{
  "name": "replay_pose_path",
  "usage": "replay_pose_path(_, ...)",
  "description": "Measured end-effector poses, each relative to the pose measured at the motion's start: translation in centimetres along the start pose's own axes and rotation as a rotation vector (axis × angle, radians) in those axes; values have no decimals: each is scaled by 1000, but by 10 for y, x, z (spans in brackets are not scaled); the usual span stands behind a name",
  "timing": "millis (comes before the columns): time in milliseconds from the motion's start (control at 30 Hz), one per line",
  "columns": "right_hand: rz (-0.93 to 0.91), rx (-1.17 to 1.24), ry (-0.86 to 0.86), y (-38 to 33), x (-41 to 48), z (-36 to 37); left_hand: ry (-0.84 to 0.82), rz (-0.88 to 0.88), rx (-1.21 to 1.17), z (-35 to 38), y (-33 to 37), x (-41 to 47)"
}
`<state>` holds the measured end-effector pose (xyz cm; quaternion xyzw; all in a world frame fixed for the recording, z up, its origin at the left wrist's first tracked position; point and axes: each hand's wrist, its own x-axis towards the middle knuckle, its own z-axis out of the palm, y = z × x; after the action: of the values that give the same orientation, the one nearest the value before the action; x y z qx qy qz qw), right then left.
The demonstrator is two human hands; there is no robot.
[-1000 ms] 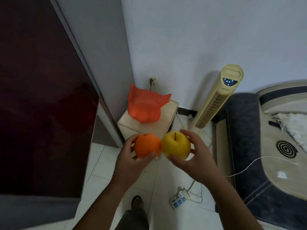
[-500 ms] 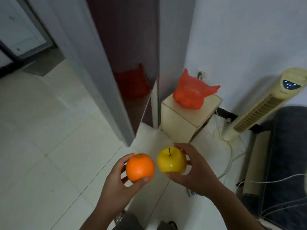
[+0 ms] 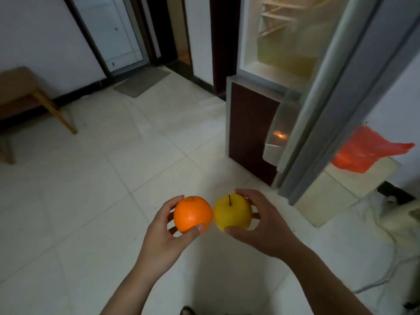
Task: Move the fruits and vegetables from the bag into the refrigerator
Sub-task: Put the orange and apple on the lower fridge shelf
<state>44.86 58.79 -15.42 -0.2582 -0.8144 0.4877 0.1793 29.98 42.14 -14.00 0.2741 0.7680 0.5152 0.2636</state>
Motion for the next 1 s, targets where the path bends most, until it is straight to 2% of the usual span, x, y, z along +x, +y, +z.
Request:
replay_pose_path(200,-49,11,-27,-45,72,76,79,18,41,-92,-18,45)
replay_pose_path(333,-46,-28,16,-54,111,86,32,22,45,-112,-19,95)
replay_pose_path(533,18,-77,144,-44,190,57,-72,87,27,-93,-2,208)
replay_pose_path(733,98,-34,246,-33,296,16,-86,182,97,-69,38,337)
replay_pose_path(867,82,-57,330,-27,353,-23,-151,284,97,-49,71,414)
replay_pose_path(1000,92,-97,408,-19,391,-55,-241,310,77,-21,97,473)
